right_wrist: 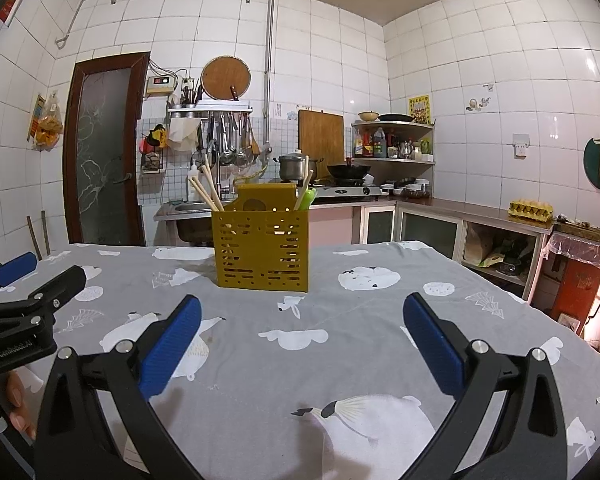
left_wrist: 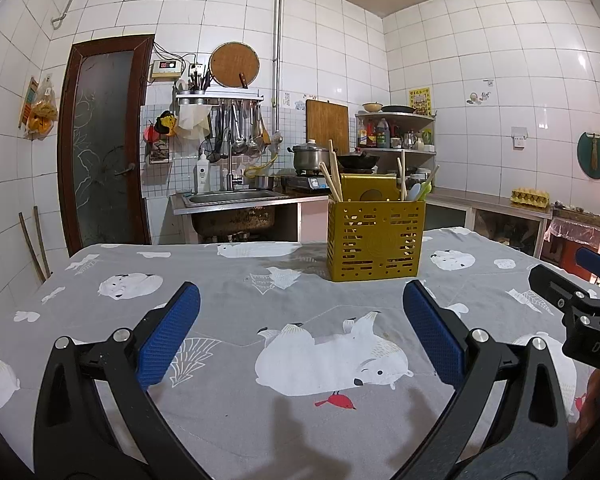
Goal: Organize utensils
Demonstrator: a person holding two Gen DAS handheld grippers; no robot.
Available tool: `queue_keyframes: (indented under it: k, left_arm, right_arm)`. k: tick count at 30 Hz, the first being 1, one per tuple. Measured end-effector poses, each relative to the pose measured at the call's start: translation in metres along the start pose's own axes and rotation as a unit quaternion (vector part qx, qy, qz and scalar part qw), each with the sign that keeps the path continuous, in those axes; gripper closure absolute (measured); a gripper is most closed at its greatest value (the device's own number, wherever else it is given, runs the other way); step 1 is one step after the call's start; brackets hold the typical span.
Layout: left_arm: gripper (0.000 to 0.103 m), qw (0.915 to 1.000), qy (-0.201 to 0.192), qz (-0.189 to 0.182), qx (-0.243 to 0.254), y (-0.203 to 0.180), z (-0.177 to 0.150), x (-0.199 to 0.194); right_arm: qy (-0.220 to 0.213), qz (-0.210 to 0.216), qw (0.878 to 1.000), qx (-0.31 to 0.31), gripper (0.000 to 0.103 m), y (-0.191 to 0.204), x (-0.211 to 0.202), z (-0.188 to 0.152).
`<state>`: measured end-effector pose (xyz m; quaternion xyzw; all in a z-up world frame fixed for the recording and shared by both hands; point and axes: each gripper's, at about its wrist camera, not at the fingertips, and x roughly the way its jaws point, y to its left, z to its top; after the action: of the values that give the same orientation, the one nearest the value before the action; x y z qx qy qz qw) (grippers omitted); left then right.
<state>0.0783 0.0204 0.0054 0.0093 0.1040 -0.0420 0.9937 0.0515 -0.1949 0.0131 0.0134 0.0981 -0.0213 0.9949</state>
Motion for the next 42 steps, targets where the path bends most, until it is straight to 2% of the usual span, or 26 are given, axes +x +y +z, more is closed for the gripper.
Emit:
queue_keyframes:
  k: [42]
  left_arm:
    - [0.005, 1.0, -0.001, -0.005, -0.001, -0.0019, 0.0032, -0.0003]
  right_arm:
    - [-0.001, 0.0, 1.0, 0.001, 0.004, -0.0006, -0.0003, -0.0008]
